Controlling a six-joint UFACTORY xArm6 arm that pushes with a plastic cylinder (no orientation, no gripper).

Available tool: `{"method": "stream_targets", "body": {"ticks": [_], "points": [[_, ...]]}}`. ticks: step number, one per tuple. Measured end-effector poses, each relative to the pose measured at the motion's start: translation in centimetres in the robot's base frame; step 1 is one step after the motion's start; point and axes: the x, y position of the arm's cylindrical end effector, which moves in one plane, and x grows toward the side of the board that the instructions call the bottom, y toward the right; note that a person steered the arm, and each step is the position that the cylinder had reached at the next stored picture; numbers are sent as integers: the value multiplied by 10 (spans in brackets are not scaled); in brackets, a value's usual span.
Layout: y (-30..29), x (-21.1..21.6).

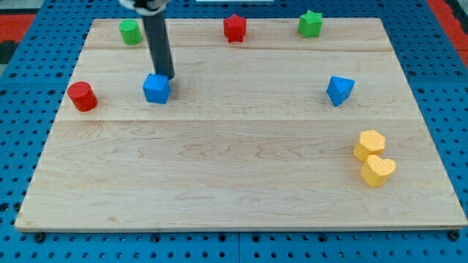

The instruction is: Move the blue cube towards the bottom left corner

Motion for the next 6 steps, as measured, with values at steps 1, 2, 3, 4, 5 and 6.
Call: {"method": "stream_targets", "body": {"ticks": [1, 2, 3, 4, 5, 6], "points": [[-17, 50], [-63, 92], [-78, 131], [-43, 124], [-33, 128], [-59, 129]]}}
